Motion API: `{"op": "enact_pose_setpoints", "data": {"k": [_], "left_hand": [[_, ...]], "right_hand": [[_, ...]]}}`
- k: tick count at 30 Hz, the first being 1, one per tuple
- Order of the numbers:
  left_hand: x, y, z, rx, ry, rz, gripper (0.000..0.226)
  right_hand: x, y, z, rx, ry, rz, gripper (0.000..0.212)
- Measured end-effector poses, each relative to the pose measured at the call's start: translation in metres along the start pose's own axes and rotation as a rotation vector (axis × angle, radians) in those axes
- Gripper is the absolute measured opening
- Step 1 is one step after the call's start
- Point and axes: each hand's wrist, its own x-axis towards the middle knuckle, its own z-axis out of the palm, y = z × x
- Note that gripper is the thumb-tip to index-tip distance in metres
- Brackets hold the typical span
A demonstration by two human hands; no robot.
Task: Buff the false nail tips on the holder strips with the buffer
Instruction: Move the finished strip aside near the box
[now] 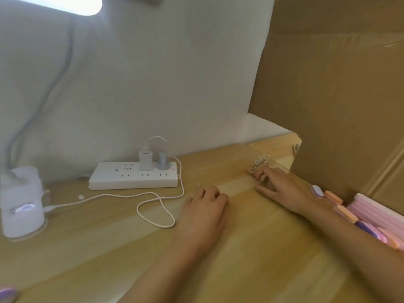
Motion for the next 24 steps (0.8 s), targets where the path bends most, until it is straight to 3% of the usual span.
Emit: {"op": "enact_pose_setpoints", "data": {"k": [3,6,10,12,17,22,24], "left_hand": [[0.001,-0.002,0.001,0.001,0.002,0.007,0.034],[0.003,-0.005,0.005,-0.024,0.013,0.006,0.034],[0.005,-0.006,0.010,-0.019,0.037,0.017,0.034],[0.005,-0.006,0.011,-0.026,0.065,0.030,0.033],[-0.010,0.003,-0.015,-0.319,0.266,0.063,0.027],[-0.079,-0.007,-0.084,-0.776,0.233,0.075,0.023],[-0.132,-0.031,-0.117,-0.826,0.256,0.099,0.016]], "right_hand": [[0.013,0.003,0.000,-0.091,-0.082,-0.150,0.010],[0.028,0.012,0.003,-0.171,-0.076,-0.145,0.015],[0.057,0.026,0.001,-0.328,-0.032,0.306,0.044],[0.066,0.017,0.007,-0.257,-0.024,0.371,0.050],[0.068,-0.067,0.016,0.006,0.128,0.093,0.019],[0.036,-0.199,0.014,0.319,0.040,-0.239,0.015],[0.017,-0.258,0.013,0.358,-0.056,-0.428,0.012]]}}
